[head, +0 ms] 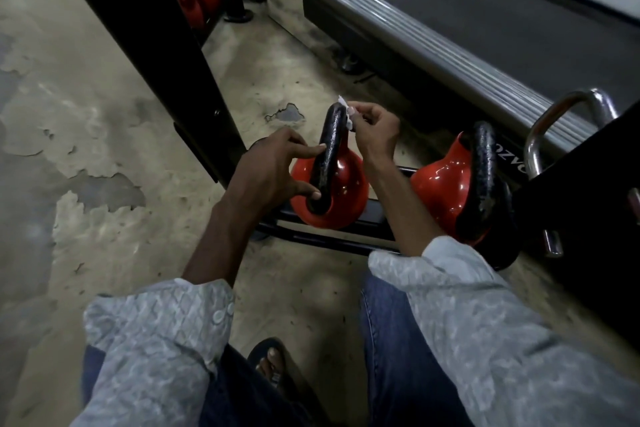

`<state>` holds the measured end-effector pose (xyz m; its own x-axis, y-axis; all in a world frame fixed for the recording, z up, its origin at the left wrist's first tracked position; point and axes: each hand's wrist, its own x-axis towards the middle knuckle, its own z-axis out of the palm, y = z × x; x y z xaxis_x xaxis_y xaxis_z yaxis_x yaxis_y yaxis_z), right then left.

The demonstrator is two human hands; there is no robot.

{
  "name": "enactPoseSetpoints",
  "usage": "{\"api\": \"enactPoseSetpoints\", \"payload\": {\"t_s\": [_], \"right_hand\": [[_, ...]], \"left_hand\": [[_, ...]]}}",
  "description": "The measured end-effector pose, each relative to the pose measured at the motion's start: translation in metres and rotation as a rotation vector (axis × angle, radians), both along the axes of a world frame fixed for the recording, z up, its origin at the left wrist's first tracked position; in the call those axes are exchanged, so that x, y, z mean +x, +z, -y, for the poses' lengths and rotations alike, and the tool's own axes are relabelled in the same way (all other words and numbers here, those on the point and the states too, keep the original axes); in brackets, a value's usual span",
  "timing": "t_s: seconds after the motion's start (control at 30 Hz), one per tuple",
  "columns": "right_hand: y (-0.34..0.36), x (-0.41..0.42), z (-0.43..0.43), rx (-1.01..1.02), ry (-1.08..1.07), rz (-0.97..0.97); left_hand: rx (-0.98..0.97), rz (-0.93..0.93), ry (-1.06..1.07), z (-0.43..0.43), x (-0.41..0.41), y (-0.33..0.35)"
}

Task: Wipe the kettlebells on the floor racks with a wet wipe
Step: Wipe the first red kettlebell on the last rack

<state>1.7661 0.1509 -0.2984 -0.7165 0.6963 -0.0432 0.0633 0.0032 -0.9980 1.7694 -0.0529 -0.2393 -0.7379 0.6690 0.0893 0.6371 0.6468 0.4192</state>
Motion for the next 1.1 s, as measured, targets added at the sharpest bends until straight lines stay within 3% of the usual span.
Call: {"api": "enactPoseSetpoints", "payload": {"t_s": [0.13, 0.3, 0.53, 0.63, 0.73, 0.9, 1.0, 1.1], "right_hand": [[0.009, 0.06, 0.045, 0.192, 0.007, -0.128], [-0.005, 0.093, 0.073, 0.181, -0.071, -0.16], [0.009, 0.007, 0.016, -0.031, -0.063, -0.064], [0.01, -0.023, -0.01, -0.07, 0.018, 0.113], [0.025, -0.038, -0.03, 0.117, 0.218, 0.278], [0.084, -0.062, -0.039, 0.848, 0.736, 0.506], [0.104, -0.077, -0.031, 1.017, 0.884, 0.617], [0.109, -0.09, -0.029, 1.054, 0.949, 0.731]], "left_hand": [[0.007, -0.006, 0.004, 0.001, 0.001, -0.001], [0.016, 0.012, -0.001, 0.004, -0.001, -0.002], [0.015, 0.049, -0.008, 0.005, -0.003, -0.003], [0.008, 0.042, -0.016, 0.005, -0.005, -0.003], [-0.019, 0.021, -0.025, 0.004, -0.006, -0.002], [-0.023, 0.048, -0.033, 0.006, -0.006, -0.002], [-0.033, 0.053, -0.03, 0.005, -0.007, -0.001], [-0.039, 0.056, -0.027, 0.004, -0.007, 0.001]]}}
